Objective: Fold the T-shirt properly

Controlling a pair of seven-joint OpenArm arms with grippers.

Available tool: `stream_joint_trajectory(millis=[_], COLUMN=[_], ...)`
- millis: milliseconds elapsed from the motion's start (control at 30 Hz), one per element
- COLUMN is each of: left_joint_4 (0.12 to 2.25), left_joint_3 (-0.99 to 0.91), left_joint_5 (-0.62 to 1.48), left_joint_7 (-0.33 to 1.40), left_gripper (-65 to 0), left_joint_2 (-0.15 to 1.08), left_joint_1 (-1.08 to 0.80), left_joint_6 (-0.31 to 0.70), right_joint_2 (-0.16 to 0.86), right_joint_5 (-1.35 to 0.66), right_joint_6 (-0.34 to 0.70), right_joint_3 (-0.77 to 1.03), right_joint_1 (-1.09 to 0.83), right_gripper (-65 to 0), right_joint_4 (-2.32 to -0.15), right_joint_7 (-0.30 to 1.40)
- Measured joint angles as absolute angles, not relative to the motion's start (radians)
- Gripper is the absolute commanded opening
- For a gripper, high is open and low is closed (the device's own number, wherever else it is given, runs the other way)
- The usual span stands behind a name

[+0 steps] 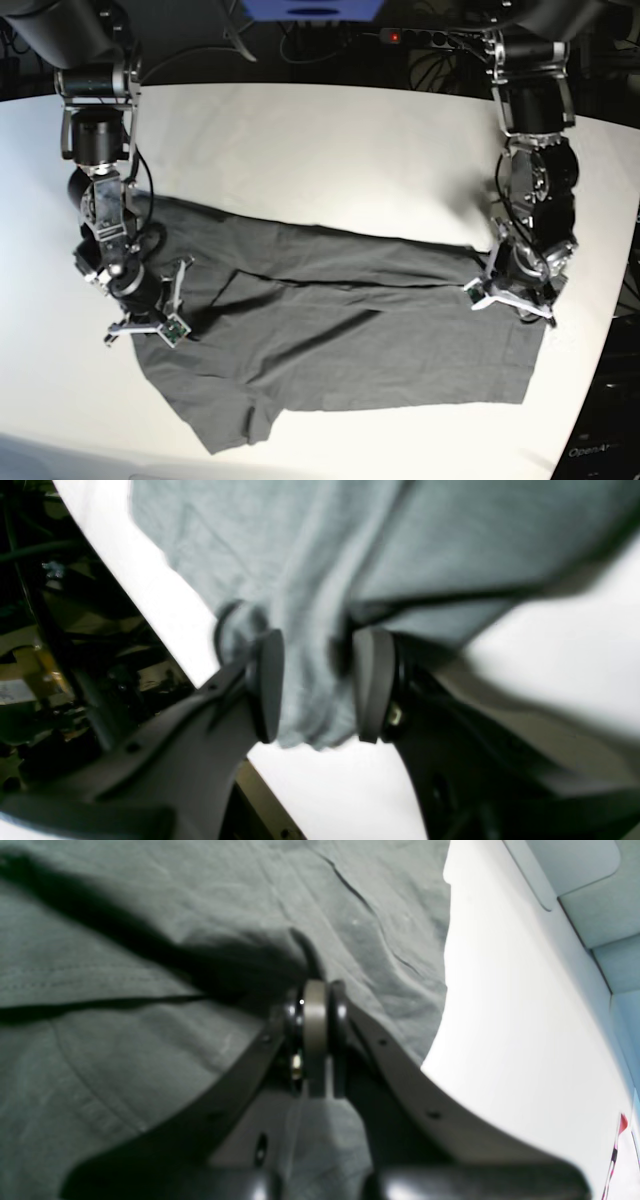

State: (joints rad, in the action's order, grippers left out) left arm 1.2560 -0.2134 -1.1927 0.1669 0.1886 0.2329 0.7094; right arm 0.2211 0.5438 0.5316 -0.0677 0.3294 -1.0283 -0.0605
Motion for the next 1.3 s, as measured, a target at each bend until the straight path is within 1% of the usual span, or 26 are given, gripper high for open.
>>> stream_joint_trajectory(millis=[267,867,933,1033,1100,1300], left_joint_4=[1.232,1.169,1.162,1.146,1.145,1.148], left_joint_3=[-0.241,-0.239,-0.239,-0.24,-0.24,-0.24], left_joint_5=[-1.193,-1.192,-1.192,-1.193,-1.193,-1.193], left_joint_7=[0.169,0.161,0.16,0.16,0.161,0.171], left_gripper=[-41.9,-42.2,-45.3,-53.9,-58.2,-62.5], left_joint_2=[0.186,0.194,0.194,0.194,0.191,0.185], left_joint_1=[0.229,0.238,0.241,0.255,0.254,0.271], left_joint_6=[0.712,0.706,0.704,0.709,0.71,0.71], right_joint_2=[0.221,0.221,0.221,0.221,0.221,0.222], right_joint_5=[0.544,0.544,0.544,0.544,0.544,0.544], right_joint_6=[0.531,0.531,0.531,0.531,0.531,0.531], right_joint_3=[-0.068,-0.068,-0.068,-0.068,-0.068,-0.068], right_joint_1=[0.329,0.329,0.329,0.329,0.324,0.308], right_gripper=[-64.7,-64.7,-64.7,-64.7,-64.7,-64.7], right_joint_4=[-1.028,-1.028,-1.028,-1.028,-1.028,-1.028], right_joint_7=[-0.06,-0.06,-0.06,-0.06,-0.06,-0.057])
